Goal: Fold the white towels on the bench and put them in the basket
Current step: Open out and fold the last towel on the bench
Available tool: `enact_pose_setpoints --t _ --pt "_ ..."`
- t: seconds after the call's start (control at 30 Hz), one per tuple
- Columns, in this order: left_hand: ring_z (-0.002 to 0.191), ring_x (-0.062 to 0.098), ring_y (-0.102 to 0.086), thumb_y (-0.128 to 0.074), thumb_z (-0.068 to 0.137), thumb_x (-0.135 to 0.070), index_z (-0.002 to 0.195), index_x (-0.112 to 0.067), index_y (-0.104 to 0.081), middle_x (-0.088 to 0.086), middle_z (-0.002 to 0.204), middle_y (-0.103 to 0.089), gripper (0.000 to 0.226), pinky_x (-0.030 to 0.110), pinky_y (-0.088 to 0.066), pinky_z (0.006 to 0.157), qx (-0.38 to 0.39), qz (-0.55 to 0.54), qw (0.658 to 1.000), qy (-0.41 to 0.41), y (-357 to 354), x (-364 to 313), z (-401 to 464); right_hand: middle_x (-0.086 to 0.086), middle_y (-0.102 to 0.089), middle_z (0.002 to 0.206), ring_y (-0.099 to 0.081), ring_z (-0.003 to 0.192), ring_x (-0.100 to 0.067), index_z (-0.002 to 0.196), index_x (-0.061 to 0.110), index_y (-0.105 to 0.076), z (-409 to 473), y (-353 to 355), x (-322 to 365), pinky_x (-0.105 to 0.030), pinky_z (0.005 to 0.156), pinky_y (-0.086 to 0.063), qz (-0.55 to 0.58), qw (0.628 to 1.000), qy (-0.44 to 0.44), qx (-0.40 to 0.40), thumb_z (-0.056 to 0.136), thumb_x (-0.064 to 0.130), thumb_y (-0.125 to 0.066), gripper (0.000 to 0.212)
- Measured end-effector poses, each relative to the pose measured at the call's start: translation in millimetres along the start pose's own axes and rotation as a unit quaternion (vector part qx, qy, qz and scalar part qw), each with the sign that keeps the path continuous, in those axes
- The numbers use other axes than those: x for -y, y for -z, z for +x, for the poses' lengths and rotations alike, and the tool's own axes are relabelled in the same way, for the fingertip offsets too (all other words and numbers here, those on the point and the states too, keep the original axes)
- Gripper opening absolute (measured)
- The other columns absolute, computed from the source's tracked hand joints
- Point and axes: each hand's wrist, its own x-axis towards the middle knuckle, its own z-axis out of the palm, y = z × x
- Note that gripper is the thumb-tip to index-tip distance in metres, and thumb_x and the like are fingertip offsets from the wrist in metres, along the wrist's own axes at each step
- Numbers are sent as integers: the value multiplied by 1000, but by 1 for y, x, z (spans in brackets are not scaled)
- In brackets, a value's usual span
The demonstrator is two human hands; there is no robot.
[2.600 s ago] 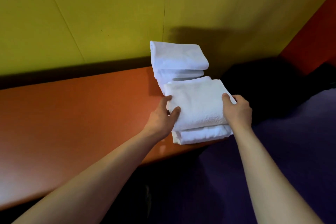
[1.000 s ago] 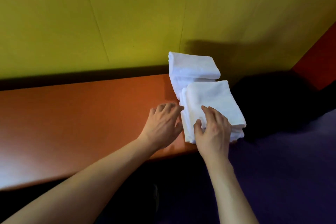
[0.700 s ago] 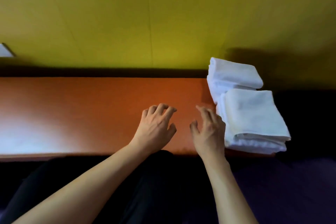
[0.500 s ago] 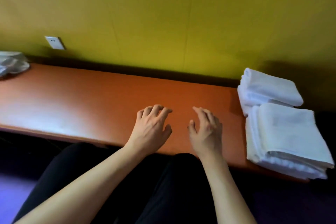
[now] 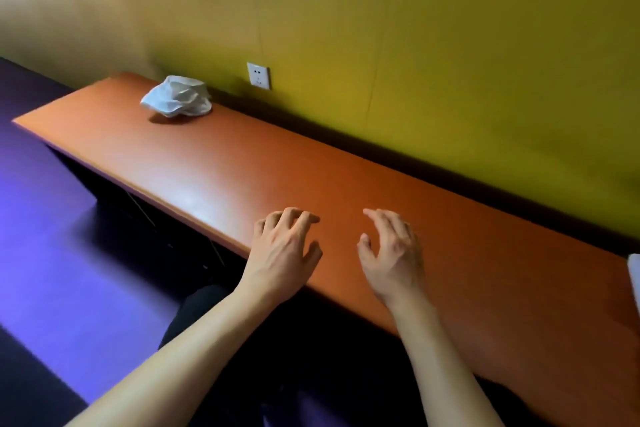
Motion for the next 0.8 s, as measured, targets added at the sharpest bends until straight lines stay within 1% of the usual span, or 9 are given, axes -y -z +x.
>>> enact_pose_setpoints --t 0.1,0.2,0.27,0.4,0.53,0.63,0.7,0.8 --pt "116 26 -52 -48 90 -42 129 -30 -55 -4 127 -57 42 41 -37 97 -4 -2 1000 23 9 54 18 0 -58 133 -51 123 -21 134 25 -59 32 -40 38 -40 102 -42 -3 999 18 30 91 31 -52 44" --pt "114 25 -54 -40 87 -46 127 -29 -57 -5 125 -58 46 42 -41 96 -17 2 998 53 16 111 40 2 -56 134 -49 123 -18 136 27 -56 67 -85 76 -37 103 -37 -8 997 36 68 94 28 -55 42" --pt "112 26 -55 -37 86 -47 125 -29 -59 -5 123 -60 48 43 -42 96 -23 8 997 71 18 148 55 3 -55 135 -48 124 -17 137 27 -55 91 -115 98 -37 104 -37 -6 995 50 90 94 28 -55 43" --pt "110 28 -57 -38 84 -46 121 -27 -62 -3 120 -62 48 45 -43 95 -39 21 993 108 12 225 92 4 -54 137 -48 125 -17 139 26 -54 141 -179 138 -38 105 -36 -14 987 83 139 95 27 -54 44" --pt "109 27 -57 -38 83 -45 120 -27 -62 -3 116 -62 48 44 -43 95 -56 52 988 131 -5 306 140 2 -55 133 -50 121 -20 137 26 -55 196 -249 169 -38 103 -36 -12 981 107 162 93 26 -56 44" --pt "105 30 -59 -45 82 -40 117 -24 -65 -1 114 -64 44 45 -44 91 -69 73 984 147 -23 368 178 0 -56 132 -52 119 -23 137 26 -56 235 -305 186 -39 103 -37 -13 976 119 181 89 29 -52 48" --pt "107 32 -59 -53 82 -35 118 -22 -65 2 120 -63 40 45 -43 91 -65 90 982 152 -35 409 203 -1 -54 135 -50 122 -23 140 26 -53 259 -339 195 -39 106 -36 -23 972 129 194 90 31 -49 51" --pt "126 34 -51 -59 87 -30 129 -21 -60 5 144 -52 42 45 -38 98 -44 104 979 167 -55 463 243 1 -44 148 -40 135 -19 150 28 -39 290 -382 202 -38 115 -27 -49 965 144 214 97 32 -49 54"
